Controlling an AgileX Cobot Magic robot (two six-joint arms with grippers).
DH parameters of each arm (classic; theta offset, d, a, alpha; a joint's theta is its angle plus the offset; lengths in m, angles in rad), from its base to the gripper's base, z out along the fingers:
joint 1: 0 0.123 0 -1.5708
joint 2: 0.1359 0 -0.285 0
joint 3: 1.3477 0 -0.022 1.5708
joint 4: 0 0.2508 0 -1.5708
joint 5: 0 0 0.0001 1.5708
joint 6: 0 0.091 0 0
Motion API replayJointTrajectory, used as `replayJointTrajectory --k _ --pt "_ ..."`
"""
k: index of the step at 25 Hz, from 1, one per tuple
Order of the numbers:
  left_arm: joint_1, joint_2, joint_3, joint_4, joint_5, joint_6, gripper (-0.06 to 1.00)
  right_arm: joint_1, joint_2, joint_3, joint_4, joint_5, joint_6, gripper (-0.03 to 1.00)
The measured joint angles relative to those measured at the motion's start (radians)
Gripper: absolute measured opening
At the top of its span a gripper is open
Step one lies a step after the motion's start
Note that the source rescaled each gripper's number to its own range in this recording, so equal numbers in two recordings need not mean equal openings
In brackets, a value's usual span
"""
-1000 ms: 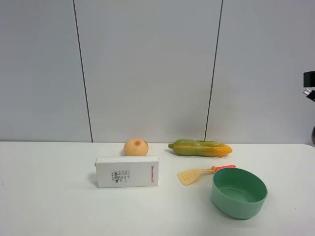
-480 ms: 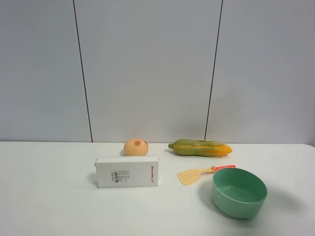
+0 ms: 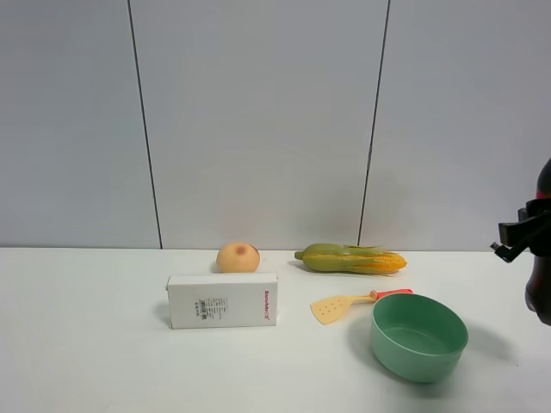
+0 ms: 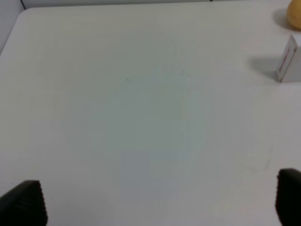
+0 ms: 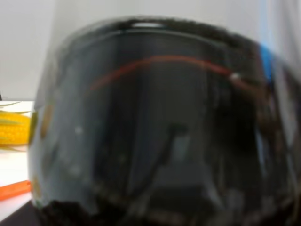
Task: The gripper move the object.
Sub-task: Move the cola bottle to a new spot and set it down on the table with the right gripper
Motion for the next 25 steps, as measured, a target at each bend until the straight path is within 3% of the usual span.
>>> replayJointTrajectory --k 12,25 --pt "0.0 0.0 0.0 0.0 0.0 0.0 1.0 -0.001 0.14 0.001 -0.059 -0.137 0.068 0.6" --pt "0.0 0.0 0.0 0.0 0.0 0.0 1.0 -0.001 0.24 -0.097 -0.151 -0.142 0.175 0.6"
